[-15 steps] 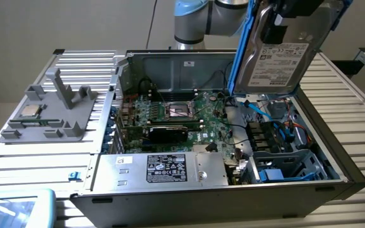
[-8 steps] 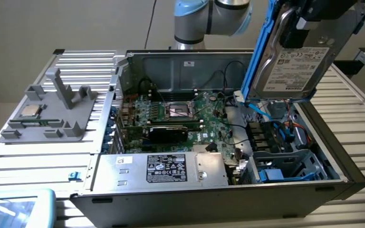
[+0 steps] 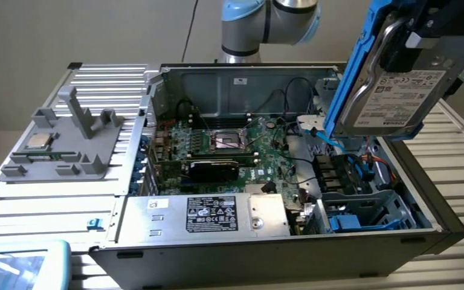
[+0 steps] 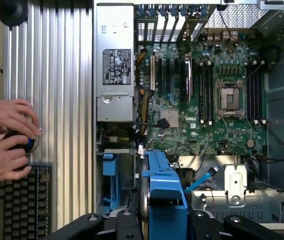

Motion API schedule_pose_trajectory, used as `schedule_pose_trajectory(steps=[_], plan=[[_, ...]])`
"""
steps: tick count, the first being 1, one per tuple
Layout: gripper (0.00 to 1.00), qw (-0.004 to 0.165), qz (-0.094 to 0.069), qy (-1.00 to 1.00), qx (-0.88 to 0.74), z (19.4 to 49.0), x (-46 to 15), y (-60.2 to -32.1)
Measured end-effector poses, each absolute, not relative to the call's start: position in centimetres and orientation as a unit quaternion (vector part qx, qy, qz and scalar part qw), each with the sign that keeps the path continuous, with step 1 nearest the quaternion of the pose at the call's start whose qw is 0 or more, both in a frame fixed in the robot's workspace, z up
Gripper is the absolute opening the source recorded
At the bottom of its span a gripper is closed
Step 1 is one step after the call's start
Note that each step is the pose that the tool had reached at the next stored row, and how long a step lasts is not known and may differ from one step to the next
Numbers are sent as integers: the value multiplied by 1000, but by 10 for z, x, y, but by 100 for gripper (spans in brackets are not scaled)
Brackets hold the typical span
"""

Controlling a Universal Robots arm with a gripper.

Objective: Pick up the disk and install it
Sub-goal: 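Pick up the disk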

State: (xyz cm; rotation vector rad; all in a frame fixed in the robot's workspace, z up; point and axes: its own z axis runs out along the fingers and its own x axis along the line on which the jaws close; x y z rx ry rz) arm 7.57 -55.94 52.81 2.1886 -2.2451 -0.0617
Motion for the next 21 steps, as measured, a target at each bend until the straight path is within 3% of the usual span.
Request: schedule_pose_trajectory(steps=[21], plan=[[37, 3, -20, -716, 698, 516, 90, -602]])
